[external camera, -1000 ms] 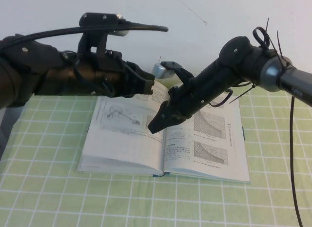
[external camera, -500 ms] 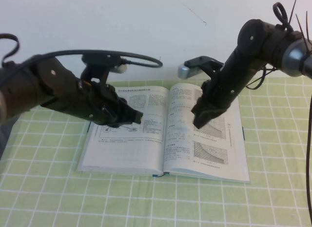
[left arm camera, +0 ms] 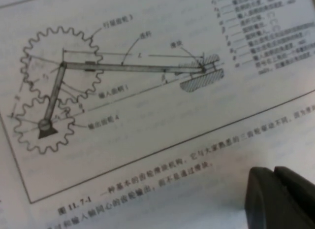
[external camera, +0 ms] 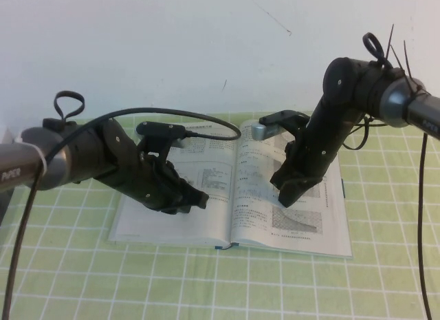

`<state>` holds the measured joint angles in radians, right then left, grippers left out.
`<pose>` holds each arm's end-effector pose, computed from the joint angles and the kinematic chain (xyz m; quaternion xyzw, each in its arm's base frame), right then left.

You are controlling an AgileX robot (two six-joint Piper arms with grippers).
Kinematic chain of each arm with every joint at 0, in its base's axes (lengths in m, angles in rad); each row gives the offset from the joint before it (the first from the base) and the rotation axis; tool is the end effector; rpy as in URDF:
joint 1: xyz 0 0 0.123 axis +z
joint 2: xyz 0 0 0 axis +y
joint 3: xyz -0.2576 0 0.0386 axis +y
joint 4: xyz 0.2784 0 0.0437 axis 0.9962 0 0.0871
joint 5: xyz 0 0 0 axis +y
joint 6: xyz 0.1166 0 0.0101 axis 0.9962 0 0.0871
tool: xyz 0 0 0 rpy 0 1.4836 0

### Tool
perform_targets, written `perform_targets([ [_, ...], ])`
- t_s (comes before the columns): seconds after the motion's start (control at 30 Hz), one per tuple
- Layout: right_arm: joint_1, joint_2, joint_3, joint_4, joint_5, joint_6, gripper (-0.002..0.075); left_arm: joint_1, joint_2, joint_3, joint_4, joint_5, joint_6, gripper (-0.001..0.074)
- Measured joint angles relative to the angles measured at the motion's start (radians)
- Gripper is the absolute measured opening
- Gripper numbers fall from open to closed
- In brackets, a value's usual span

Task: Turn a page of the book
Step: Open the closed book

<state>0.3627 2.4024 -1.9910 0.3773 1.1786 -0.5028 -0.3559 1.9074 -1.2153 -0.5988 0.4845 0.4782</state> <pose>0.4527 0.2144 0.0872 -0.3520 0.9188 0.1729 0.0456 0.3860 -0.1763 0.1134 0.1741 0.9378 -0.1813 0.2393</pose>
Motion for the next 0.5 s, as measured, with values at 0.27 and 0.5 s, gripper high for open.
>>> perform_targets([
  [0.27, 0.010, -0.056, 0.002, -0.121, 0.000, 0.008, -0.0002, 0.000, -0.002, -0.025, -0.004, 0.008, 0.000, -0.0004],
  [0.5, 0.010, -0.292, 0.004, -0.353, 0.004, 0.037, -0.0002, 0.000, -0.207, -0.030, 0.039, -0.005, 0.000, -0.0004],
])
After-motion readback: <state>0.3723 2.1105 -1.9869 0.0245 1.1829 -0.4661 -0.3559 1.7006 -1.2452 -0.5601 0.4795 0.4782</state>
